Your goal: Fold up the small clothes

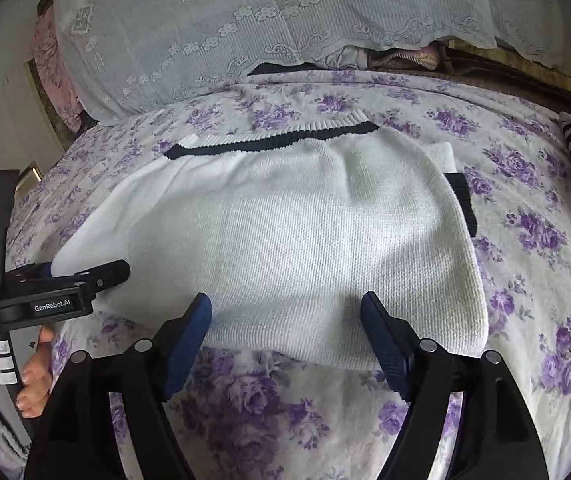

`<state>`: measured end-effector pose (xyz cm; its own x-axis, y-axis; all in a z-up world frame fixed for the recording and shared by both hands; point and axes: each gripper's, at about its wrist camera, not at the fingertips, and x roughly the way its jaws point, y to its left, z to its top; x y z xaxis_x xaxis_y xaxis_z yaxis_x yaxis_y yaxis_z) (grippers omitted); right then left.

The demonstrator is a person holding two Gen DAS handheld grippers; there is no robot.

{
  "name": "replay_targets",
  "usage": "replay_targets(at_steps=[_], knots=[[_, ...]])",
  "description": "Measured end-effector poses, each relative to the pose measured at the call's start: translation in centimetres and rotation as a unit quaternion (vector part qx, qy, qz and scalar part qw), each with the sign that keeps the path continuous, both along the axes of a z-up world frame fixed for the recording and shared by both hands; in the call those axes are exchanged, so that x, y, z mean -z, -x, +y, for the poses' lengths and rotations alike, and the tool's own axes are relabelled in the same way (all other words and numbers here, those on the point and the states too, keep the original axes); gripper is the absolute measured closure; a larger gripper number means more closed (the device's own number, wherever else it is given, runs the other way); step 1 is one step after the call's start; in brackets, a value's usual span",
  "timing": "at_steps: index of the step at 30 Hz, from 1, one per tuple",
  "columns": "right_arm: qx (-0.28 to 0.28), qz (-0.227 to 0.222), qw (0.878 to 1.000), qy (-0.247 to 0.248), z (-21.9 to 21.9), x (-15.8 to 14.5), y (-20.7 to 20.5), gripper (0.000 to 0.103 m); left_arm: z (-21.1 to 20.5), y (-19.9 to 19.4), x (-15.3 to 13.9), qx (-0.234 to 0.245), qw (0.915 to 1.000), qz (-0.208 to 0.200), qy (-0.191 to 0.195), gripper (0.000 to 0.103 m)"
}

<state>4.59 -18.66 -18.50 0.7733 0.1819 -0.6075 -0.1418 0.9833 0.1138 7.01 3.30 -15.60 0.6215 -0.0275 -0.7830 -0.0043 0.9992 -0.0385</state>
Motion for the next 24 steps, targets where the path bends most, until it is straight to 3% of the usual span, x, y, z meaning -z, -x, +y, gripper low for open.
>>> replay_targets(at_steps=[6,10,12,15,16,19,24], knots=[[0.01,-0.043,0.999,0.027,1.4,-3.0,-1.5,0.024,-0.2,-0.1,-3.2,0.002,0.998,-0.062,-0.014,0.004],[0.01,-0.061,0.998,0.033,3.0,-4.6,-3.6,0.018,-0.6,-2.0,-4.5,0.001,0.9974,-0.072,-0.007,0.004],[0.014,-0.056,0.998,0.04,3.6,-4.2,-4.6,0.014,-1.0,-3.2,-3.8,-0.002,0.9976,-0.067,-0.019,0.004],[0.017,-0.002,0.998,0.063,3.9,-0.7,-7.4,0.004,-1.4,-5.2,-0.6,-0.002,0.9986,-0.03,-0.044,0.004],[0.014,0.019,0.998,0.056,3.7,-0.1,-8.1,0.003,-1.1,-5.5,-0.1,-0.004,0.9992,-0.029,-0.026,0.004],[0.01,0.008,0.999,0.029,3.0,-0.4,-7.9,0.003,-0.2,-5.7,-0.3,-0.011,0.9997,-0.022,0.008,0.004],[0.011,0.005,0.999,0.032,3.1,-0.4,-7.7,0.003,-0.9,-5.0,-0.4,-0.015,0.9991,-0.037,-0.015,0.004]])
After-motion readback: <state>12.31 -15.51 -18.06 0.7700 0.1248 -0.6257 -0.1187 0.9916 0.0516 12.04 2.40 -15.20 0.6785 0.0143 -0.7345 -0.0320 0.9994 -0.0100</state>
